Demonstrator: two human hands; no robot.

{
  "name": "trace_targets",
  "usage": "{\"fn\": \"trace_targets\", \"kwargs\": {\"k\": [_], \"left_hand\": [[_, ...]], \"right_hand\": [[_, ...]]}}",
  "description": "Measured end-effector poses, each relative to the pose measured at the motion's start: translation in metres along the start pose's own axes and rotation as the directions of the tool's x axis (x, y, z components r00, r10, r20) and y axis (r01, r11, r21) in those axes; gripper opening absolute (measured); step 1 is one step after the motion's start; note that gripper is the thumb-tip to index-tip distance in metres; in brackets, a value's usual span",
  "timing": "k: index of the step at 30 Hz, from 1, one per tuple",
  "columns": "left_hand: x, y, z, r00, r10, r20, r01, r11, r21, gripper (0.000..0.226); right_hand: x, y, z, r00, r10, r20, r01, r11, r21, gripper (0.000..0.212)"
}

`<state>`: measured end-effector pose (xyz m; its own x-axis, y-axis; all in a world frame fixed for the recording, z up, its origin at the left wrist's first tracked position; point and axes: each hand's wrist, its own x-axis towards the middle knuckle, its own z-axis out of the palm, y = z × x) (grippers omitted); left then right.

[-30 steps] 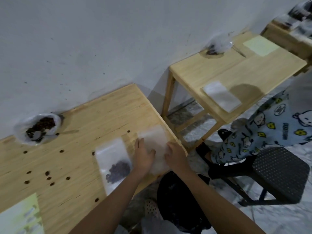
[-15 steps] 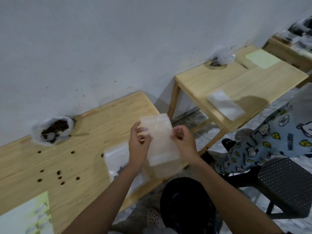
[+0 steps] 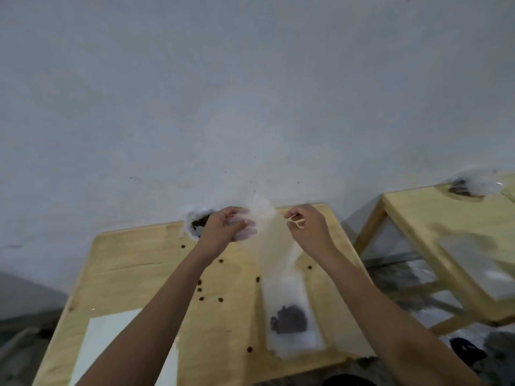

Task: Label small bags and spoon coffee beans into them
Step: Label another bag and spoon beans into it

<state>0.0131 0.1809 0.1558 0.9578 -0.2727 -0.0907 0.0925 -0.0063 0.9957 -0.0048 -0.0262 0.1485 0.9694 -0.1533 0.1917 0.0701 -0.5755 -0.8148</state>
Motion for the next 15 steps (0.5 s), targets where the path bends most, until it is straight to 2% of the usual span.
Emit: {"fn": "trace_targets", "kwargs": {"k": [2, 6, 10, 12, 15], "left_hand": [[-0.006, 0.003, -0.019, 0.996, 0.028, -0.082, -0.027, 0.999, 0.019, 0.027], [-0.015, 0.011, -0.045, 0.986, 0.084, -0.142, -0.080, 0.996, 0.035, 0.028], [-0.020, 0.020, -0.068, 0.974, 0.197, -0.109, -0.180, 0.972, 0.148, 0.026], [-0.023, 0.023, -0.077, 0.971, 0.226, -0.078, -0.209, 0.961, 0.182, 0.030], [-0.024, 0.022, -0.092, 0.966, 0.238, -0.105, -0.214, 0.957, 0.198, 0.033]], "right_hand": [[0.008, -0.024, 0.021, 1.000, -0.002, -0.010, 0.003, 0.998, 0.063, 0.017], [0.020, -0.073, 0.062, 0.980, 0.102, 0.172, -0.147, 0.951, 0.272, 0.005], [0.028, -0.110, 0.088, 0.959, 0.120, 0.256, -0.224, 0.876, 0.427, 0.009], [0.033, -0.119, 0.098, 0.953, 0.126, 0.276, -0.244, 0.859, 0.450, 0.013], [0.038, -0.129, 0.110, 0.932, 0.166, 0.321, -0.317, 0.803, 0.504, 0.016]]}}
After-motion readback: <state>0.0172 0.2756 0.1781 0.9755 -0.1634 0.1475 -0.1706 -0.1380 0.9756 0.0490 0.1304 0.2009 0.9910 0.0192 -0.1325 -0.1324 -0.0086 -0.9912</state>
